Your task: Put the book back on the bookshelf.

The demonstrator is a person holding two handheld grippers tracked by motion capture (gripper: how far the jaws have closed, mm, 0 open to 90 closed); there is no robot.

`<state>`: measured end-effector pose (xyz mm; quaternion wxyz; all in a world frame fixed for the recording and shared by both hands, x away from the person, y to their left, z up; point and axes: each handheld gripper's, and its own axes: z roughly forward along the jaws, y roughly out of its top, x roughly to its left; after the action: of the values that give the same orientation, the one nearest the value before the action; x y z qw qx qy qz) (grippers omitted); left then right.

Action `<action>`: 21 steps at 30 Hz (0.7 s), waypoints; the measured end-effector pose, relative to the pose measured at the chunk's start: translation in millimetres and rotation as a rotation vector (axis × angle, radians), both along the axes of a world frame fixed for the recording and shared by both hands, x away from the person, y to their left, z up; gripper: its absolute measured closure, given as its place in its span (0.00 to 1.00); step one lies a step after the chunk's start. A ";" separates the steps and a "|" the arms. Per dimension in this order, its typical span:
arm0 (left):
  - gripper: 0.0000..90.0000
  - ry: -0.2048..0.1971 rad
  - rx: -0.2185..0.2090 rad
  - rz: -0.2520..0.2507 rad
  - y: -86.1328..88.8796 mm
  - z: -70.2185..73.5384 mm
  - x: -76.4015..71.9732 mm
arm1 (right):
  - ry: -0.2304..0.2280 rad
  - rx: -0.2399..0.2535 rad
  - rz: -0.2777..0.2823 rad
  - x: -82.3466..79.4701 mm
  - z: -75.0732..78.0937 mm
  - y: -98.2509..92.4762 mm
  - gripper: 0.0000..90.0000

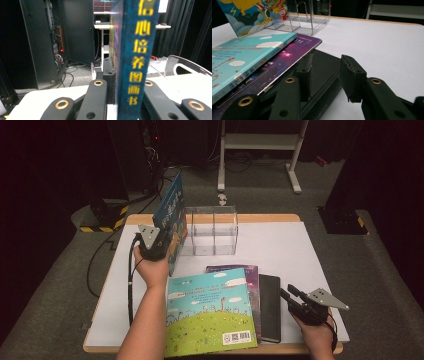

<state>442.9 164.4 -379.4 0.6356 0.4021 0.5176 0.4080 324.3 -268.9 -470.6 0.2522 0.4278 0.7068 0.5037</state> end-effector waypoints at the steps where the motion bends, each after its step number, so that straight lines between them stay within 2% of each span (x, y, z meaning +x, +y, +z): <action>1: 0.92 0.003 0.000 -0.001 0.3 -0.3 -0.7 | 0.001 0.001 0.001 0.2 -0.1 0.1 0.69; 16: 0.91 0.042 0.024 0.014 -3.2 2.2 -2.1 | -0.001 0.009 0.008 -0.5 1.2 1.4 0.69; 21: 0.91 0.036 0.029 0.028 -5.9 1.8 -0.5 | -0.002 0.010 0.010 -0.5 1.2 1.7 0.69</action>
<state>442.4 158.5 -377.6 0.6146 0.4109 0.5286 0.4171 323.8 -267.2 -469.4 0.2481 0.4251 0.7062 0.5090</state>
